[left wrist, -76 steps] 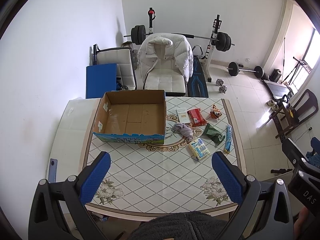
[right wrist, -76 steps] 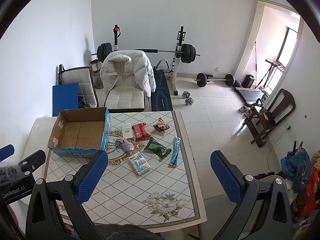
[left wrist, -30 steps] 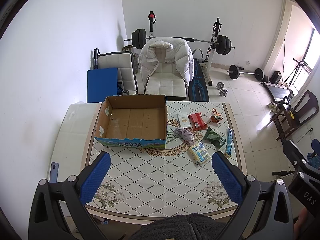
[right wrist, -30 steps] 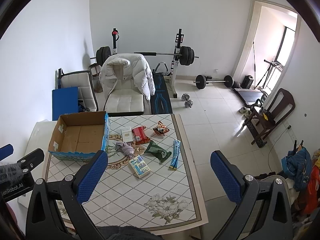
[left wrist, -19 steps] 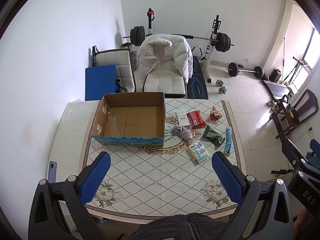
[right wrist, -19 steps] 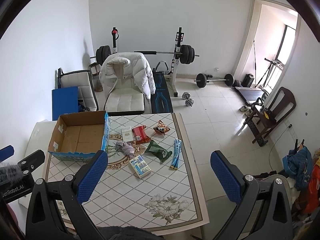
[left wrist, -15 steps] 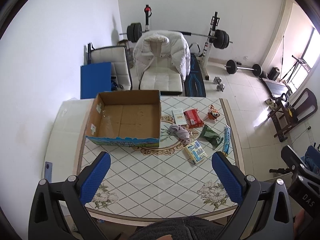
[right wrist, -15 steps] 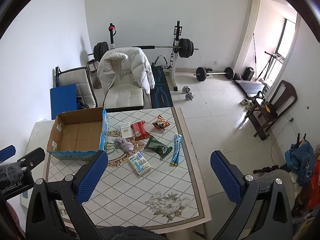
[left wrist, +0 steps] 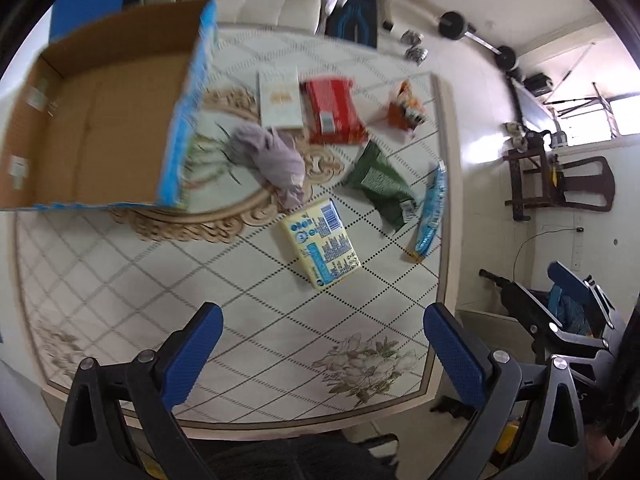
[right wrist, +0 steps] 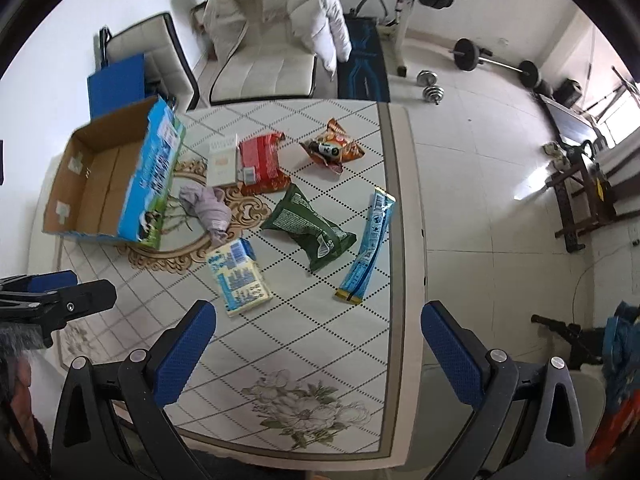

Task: Organize soft objects
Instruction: 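Grasp the yellow milk carton with the left tool while the right tool grasps the green snack bag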

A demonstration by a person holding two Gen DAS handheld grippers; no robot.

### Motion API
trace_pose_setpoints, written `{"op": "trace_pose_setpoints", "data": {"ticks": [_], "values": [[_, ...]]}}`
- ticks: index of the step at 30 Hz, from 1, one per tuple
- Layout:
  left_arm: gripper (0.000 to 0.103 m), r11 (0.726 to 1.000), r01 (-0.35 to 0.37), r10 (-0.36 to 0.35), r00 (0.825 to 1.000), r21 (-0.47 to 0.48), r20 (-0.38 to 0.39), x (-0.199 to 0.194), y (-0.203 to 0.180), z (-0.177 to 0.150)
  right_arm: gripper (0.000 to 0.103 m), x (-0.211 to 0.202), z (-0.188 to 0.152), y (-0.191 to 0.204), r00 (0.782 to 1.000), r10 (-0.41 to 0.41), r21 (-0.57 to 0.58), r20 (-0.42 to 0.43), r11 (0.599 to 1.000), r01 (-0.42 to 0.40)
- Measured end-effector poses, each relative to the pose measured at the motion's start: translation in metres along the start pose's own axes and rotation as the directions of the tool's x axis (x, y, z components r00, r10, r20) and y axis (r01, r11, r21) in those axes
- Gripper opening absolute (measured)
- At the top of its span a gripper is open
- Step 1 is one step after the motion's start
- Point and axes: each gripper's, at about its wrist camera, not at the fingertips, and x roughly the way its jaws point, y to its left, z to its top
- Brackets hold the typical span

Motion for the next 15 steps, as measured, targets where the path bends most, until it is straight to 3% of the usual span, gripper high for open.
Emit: {"op": "trace_pose_setpoints", "data": {"ticks": [6, 8, 11, 13, 14, 15], "values": [[0.101, 0.994, 0.031, -0.051, 0.981, -0.107, -0.189, 0.103, -0.007, 0.035, 0.096, 0.11, 0.043, -0.025, 0.987, 0.068, -0.096, -0.148, 0.992, -0.083], [0.101, 0.991, 0.0, -0.033, 0.97, -0.133, -0.241, 0.13, -0.008, 0.042, 0.086, 0.13, 0.05, -0.027, 0.98, 0.061, -0.123, -0.187, 0.989, -0.085], [0.099, 0.989, -0.037, -0.003, 0.964, -0.146, -0.266, 0.151, -0.004, 0.047, 0.086, 0.151, 0.06, -0.026, 0.975, 0.059, -0.172, -0.215, 0.98, -0.097], [0.086, 0.987, -0.078, 0.039, 0.965, -0.14, -0.258, 0.159, 0.0, 0.049, 0.086, 0.162, 0.064, -0.019, 0.971, 0.06, -0.216, -0.233, 0.97, -0.111], [0.068, 0.987, -0.099, 0.063, 0.964, -0.125, -0.26, 0.16, 0.003, 0.048, 0.086, 0.167, 0.067, -0.016, 0.969, 0.054, -0.232, -0.24, 0.966, -0.111], [0.065, 0.988, -0.102, 0.07, 0.963, -0.114, -0.262, 0.163, 0.008, 0.047, 0.086, 0.172, 0.069, -0.012, 0.968, 0.055, -0.243, -0.247, 0.963, -0.117]]}}
